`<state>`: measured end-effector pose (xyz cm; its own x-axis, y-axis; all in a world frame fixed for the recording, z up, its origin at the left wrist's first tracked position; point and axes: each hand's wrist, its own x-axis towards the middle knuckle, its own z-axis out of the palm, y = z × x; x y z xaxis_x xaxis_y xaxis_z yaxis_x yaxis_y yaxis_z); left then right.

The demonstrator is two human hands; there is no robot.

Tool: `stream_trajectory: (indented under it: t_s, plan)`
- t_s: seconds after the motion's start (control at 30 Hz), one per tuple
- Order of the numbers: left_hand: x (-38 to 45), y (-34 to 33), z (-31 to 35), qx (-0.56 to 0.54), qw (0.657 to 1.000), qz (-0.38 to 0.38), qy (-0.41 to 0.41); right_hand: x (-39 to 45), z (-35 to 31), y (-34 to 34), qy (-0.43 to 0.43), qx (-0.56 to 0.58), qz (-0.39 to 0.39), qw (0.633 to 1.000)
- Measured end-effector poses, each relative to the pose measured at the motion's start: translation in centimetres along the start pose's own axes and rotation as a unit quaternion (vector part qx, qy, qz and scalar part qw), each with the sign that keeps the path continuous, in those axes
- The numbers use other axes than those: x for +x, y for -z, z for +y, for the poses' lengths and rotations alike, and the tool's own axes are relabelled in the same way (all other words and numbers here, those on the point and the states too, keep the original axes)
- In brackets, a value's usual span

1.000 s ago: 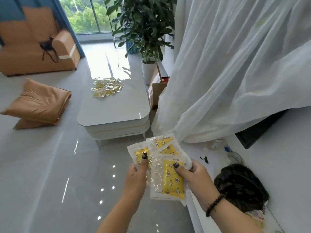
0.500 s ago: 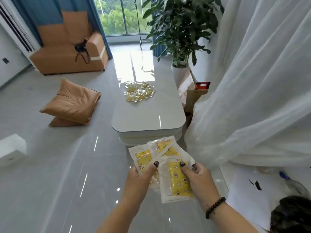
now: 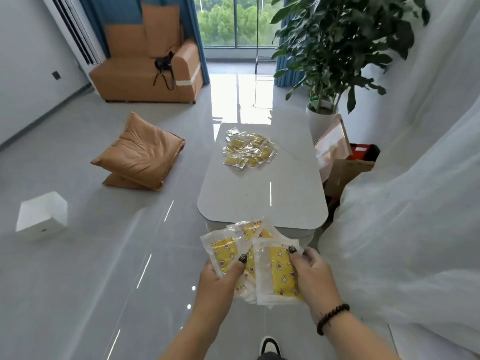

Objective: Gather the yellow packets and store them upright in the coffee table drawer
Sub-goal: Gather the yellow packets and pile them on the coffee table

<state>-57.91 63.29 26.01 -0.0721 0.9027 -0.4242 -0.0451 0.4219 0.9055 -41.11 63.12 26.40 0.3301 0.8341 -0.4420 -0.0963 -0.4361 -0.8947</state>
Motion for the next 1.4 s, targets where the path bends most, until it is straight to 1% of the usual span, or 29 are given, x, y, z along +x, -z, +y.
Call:
stream_trajectory:
  t_s: [0.13, 0.27, 0.4, 0.5, 0.63, 0.73, 0.83, 0.93, 1.03, 1.2, 1.33, 1.4]
  plan:
    - [5.9, 0.2, 2.4, -0.007, 1.000, 0.022, 0.006, 6.3, -3.3, -2.6, -0.012, 0.006, -0.006, 1.000]
    - [10.8, 1.4, 4.7, -0.022, 0.999, 0.043, 0.005, 10.9, -6.1, -6.4, -0.021, -0.002, -0.049, 0.999]
    - [15.6, 4.3, 6.4, -0.033, 0.998, 0.057, 0.006, 14.2, -8.0, -11.9, -0.050, 0.009, -0.099, 0.994]
    - [19.9, 7.3, 7.8, -0.035, 0.998, 0.059, 0.001, 16.9, -8.9, -16.6, -0.079, 0.022, -0.109, 0.991]
    - [26.4, 12.5, 10.3, -0.046, 0.997, 0.064, 0.004, 20.5, -10.0, -23.8, -0.101, 0.042, -0.089, 0.990]
    - [30.9, 16.5, 13.1, -0.035, 0.998, 0.044, 0.007, 22.6, -11.1, -29.5, -0.116, 0.065, -0.063, 0.989]
    - [35.5, 20.3, 16.7, -0.024, 1.000, 0.014, 0.002, 24.7, -12.9, -34.7, -0.098, 0.082, -0.044, 0.991]
    - [39.9, 22.7, 19.8, 0.007, 1.000, -0.029, -0.002, 27.1, -14.7, -38.5, -0.074, 0.103, -0.031, 0.991]
    - [44.6, 23.2, 22.2, 0.031, 0.998, -0.059, 0.008, 30.3, -16.5, -40.6, -0.055, 0.116, -0.028, 0.991]
    - [53.1, 21.5, 25.6, 0.082, 0.992, -0.091, 0.015, 37.3, -19.4, -41.8, -0.020, 0.111, -0.021, 0.993]
    - [59.6, 19.3, 28.7, 0.057, 0.995, -0.071, 0.038, 43.5, -22.2, -42.4, -0.010, 0.105, -0.043, 0.993]
    - [62.6, 18.6, 30.4, 0.066, 0.995, -0.067, 0.036, 46.3, -23.8, -43.1, -0.011, 0.103, -0.045, 0.994]
